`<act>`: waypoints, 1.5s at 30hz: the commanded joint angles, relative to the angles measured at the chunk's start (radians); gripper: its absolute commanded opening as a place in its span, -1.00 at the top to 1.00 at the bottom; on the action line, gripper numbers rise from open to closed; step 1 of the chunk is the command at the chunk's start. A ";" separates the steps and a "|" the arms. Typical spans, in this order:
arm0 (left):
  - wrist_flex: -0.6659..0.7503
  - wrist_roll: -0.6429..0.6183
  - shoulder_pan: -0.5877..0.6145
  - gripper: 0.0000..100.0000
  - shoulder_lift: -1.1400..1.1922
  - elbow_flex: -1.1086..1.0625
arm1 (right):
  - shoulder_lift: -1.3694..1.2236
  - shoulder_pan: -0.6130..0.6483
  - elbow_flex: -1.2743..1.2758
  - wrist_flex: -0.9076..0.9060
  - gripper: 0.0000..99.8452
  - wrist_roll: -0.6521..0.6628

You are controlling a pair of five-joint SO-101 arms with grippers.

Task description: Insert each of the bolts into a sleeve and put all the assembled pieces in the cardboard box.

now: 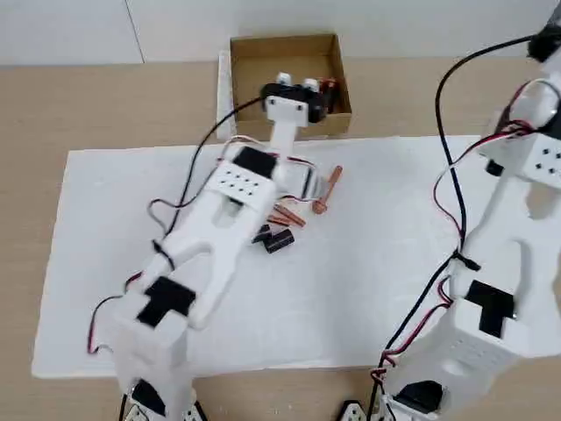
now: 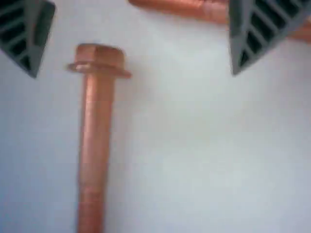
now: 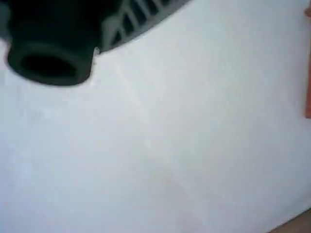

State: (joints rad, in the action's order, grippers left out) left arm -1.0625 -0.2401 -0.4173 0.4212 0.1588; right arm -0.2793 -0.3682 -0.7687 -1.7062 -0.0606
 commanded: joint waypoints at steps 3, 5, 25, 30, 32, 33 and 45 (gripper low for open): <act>-0.035 0.000 -0.058 0.51 0.196 0.271 | 0.070 -0.035 -0.003 -0.013 0.99 0.018; -0.074 0.000 -0.066 0.51 0.265 0.355 | 0.070 -0.038 -0.003 -0.013 0.99 0.018; -0.462 0.002 -0.069 0.89 0.620 1.026 | 0.068 -0.035 -0.003 -0.010 0.99 0.017; -0.479 0.003 -0.089 0.93 0.661 1.049 | 0.068 -0.035 -0.003 -0.010 0.99 0.017; -0.477 0.003 -0.100 0.93 0.684 1.050 | 0.068 -0.035 -0.003 -0.010 0.99 0.017; -0.477 0.003 -0.104 0.93 0.689 1.050 | 0.068 -0.035 -0.003 -0.012 0.99 0.017; -0.508 0.003 -0.109 0.78 0.694 1.052 | 0.068 -0.038 -0.003 -0.012 0.99 0.017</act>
State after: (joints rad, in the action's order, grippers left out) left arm -1.5520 -0.2371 -0.5140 1.1208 1.1868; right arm -0.2793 -0.3974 -0.7687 -1.7062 -0.0514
